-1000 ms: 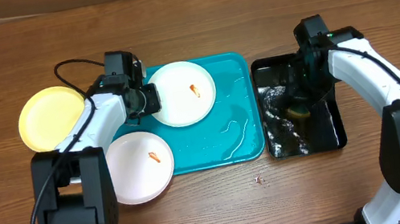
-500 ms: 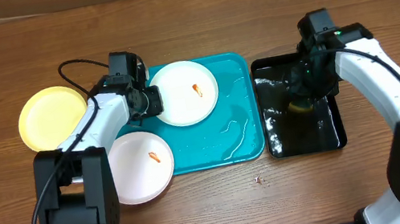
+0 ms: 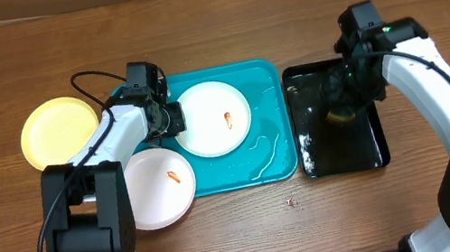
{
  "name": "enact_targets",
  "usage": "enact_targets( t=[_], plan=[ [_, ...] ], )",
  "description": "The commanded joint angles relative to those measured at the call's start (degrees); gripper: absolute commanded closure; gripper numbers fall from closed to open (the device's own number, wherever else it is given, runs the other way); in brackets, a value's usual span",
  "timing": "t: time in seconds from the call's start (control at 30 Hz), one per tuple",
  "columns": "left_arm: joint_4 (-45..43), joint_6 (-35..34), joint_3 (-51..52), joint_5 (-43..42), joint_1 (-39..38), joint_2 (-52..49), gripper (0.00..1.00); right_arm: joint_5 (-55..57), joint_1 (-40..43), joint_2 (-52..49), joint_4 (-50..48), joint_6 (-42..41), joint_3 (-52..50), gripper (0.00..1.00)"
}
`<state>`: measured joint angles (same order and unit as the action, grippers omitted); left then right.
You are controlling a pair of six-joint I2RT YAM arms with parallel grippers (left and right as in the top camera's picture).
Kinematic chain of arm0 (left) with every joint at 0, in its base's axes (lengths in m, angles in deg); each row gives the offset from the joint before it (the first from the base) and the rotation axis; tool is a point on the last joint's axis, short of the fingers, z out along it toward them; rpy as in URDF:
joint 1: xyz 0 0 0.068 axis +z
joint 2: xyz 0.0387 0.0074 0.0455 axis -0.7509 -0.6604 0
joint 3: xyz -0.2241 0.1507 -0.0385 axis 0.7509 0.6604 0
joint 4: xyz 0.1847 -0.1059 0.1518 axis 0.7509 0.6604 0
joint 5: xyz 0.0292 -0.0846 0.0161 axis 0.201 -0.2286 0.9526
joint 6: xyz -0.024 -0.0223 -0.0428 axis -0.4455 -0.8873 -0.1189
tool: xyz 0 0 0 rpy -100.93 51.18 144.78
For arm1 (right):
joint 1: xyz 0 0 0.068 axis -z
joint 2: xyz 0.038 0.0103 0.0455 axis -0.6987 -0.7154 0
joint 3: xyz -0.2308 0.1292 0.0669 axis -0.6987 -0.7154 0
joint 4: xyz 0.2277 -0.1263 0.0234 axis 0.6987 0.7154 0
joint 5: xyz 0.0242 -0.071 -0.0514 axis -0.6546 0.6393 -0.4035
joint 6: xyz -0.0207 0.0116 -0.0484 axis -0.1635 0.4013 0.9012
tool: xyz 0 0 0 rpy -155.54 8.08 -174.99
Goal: Clean dirty plates on tray and stack at the side
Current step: 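Scrub the white plate with the sponge in the right gripper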
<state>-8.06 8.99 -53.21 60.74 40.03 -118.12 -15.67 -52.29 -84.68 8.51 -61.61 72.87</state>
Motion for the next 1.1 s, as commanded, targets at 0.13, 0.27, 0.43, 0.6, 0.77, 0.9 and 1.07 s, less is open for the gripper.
enact_targets(
  t=[0.13, 0.27, 0.43, 0.6, 0.77, 0.9, 1.07],
  plan=[
    [1.1, 2.2, 0.4, 0.2, -0.4, -0.8, 0.92, -0.3, -0.2, 1.4, 1.9, 2.0, 3.8, 0.96],
    [-0.6, 2.0, 0.4, -1.2, -0.4, -0.8, 0.77, -0.4, -0.3, 1.4, 0.2, 3.3, 4.2, 0.96],
    [-2.3, 2.0, 0.1, -1.2, -0.4, -0.8, 0.75, -0.3, -1.1, 1.4, -0.4, 4.9, 5.2, 0.96],
    [-3.2, 1.7, 0.0, -1.3, -0.4, -0.8, 0.96, 6.2, -4.3, 1.4, -0.1, 4.9, 5.2, 0.96],
    [-2.9, 1.6, 0.0, -4.4, -0.4, -0.8, 0.96, 8.8, -9.4, 1.4, -3.1, 4.9, 5.2, 0.96],
    [-2.9, 1.6, 0.0, -6.3, -0.4, -0.8, 0.96, 8.2, -15.1, 1.3, -10.6, 4.5, 5.2, 0.96],
    [-2.5, 1.6, 0.0, -6.3, -0.4, -0.8, 0.95, 8.5, -21.1, 0.1, -19.0, 4.5, 5.2, 0.96]
  ],
)
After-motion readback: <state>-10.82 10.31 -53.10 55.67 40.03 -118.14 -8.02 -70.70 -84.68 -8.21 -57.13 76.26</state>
